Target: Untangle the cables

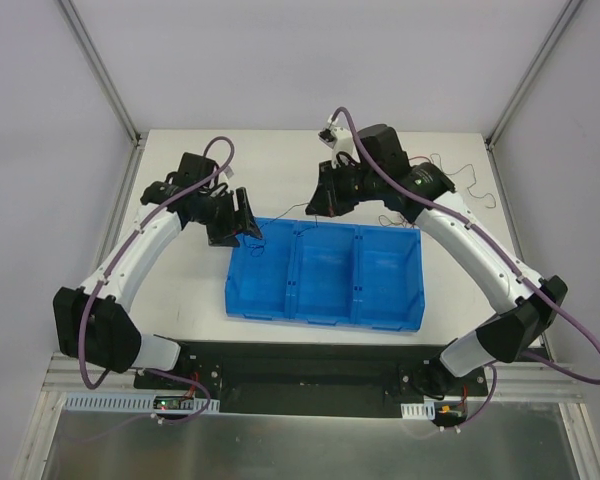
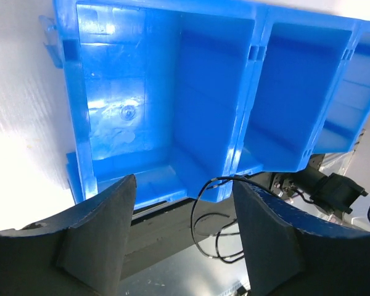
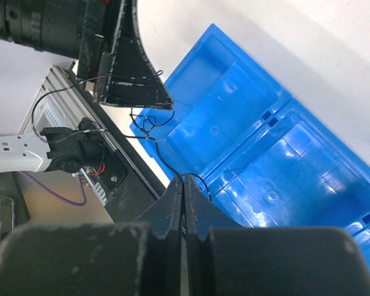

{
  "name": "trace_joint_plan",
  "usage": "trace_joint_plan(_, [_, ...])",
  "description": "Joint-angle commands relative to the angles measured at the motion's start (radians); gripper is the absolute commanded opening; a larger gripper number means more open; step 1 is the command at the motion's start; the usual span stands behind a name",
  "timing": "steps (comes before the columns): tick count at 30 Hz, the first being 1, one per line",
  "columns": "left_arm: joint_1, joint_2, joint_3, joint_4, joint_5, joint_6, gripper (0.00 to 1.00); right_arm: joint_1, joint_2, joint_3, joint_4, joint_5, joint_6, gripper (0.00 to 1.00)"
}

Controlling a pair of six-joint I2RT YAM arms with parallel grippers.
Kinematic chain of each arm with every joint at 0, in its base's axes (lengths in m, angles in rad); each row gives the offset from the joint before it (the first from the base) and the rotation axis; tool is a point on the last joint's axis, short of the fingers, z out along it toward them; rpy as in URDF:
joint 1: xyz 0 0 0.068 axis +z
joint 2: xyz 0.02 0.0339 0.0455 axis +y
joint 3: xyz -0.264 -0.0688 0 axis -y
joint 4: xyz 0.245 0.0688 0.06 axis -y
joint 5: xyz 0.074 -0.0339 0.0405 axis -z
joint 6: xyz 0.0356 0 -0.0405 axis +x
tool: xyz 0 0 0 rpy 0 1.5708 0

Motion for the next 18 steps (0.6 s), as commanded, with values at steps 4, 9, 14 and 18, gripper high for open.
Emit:
trace_joint_plan(4, [0.002,-0.139,-0.089,-0.003,-0.042,0.064,0.78,-0.003,0.005,-0.01,0.027,-0.01,0.023,0.0])
trace_joint_plan(9, [0.002,-0.196,-0.15,-0.006,-0.034,0.113,0.8,-0.025,-0.012,-0.01,0.014,0.119,0.051,0.0])
trace_joint_plan(14, [0.002,-0.246,-0.192,0.014,-0.007,0.158,0.77,-0.166,0.01,-0.022,0.085,0.02,0.218,0.0])
trace_joint_plan(18, [0.002,-0.249,-0.186,-0.006,-0.01,0.195,0.77,-0.195,0.063,0.016,0.176,-0.091,0.272,0.0])
